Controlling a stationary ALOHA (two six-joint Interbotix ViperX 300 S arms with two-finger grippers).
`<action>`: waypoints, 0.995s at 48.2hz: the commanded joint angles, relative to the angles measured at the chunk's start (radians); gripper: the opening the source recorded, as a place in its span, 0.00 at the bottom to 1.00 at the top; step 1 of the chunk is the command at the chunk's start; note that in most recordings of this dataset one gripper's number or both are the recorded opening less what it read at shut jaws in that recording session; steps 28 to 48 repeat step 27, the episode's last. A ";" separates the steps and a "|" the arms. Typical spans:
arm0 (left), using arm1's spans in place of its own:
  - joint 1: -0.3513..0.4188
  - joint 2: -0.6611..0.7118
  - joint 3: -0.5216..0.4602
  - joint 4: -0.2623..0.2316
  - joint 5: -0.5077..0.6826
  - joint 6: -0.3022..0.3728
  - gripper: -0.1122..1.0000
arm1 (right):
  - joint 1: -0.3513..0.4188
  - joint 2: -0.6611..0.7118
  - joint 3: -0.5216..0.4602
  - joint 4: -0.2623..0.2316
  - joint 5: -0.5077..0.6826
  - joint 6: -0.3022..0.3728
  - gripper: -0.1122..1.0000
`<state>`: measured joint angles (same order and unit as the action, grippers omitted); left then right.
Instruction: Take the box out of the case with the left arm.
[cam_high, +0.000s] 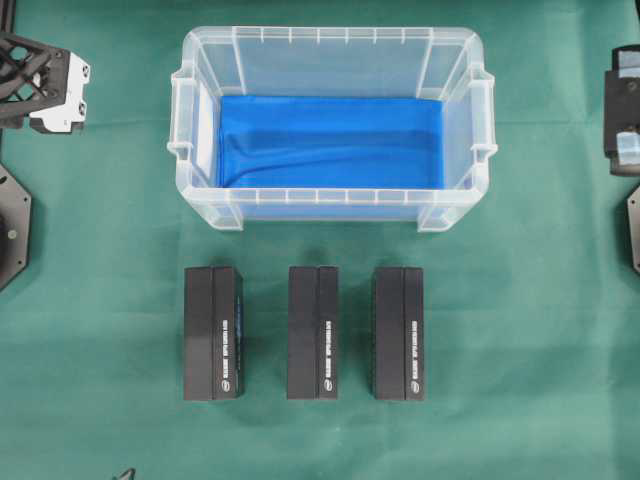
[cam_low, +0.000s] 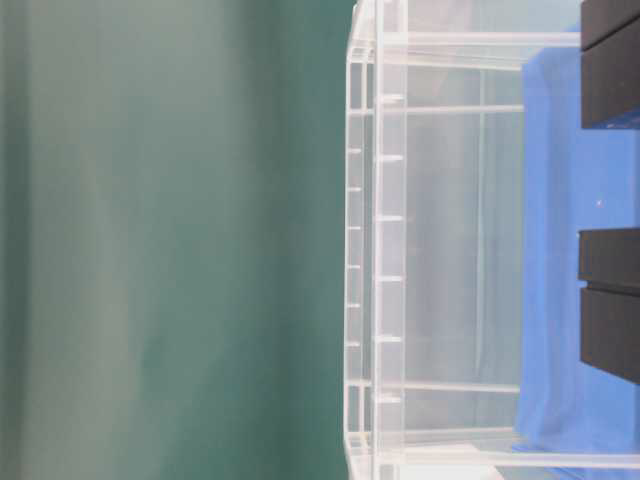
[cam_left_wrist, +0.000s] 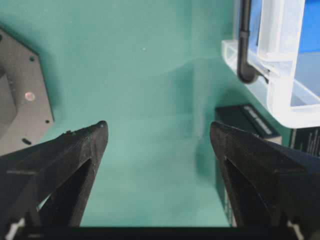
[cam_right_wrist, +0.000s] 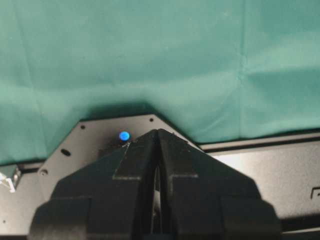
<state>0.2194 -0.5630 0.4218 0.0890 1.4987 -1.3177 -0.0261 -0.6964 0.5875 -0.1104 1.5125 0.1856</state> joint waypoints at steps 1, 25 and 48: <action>0.005 -0.003 -0.011 0.003 -0.003 0.000 0.81 | -0.002 0.000 -0.009 0.000 -0.003 0.002 0.12; 0.005 -0.003 0.003 0.003 -0.014 0.002 0.81 | -0.002 0.000 -0.008 0.000 -0.003 0.002 0.12; 0.005 -0.003 0.003 0.003 -0.017 0.002 0.81 | -0.002 0.000 -0.008 0.000 -0.005 0.002 0.12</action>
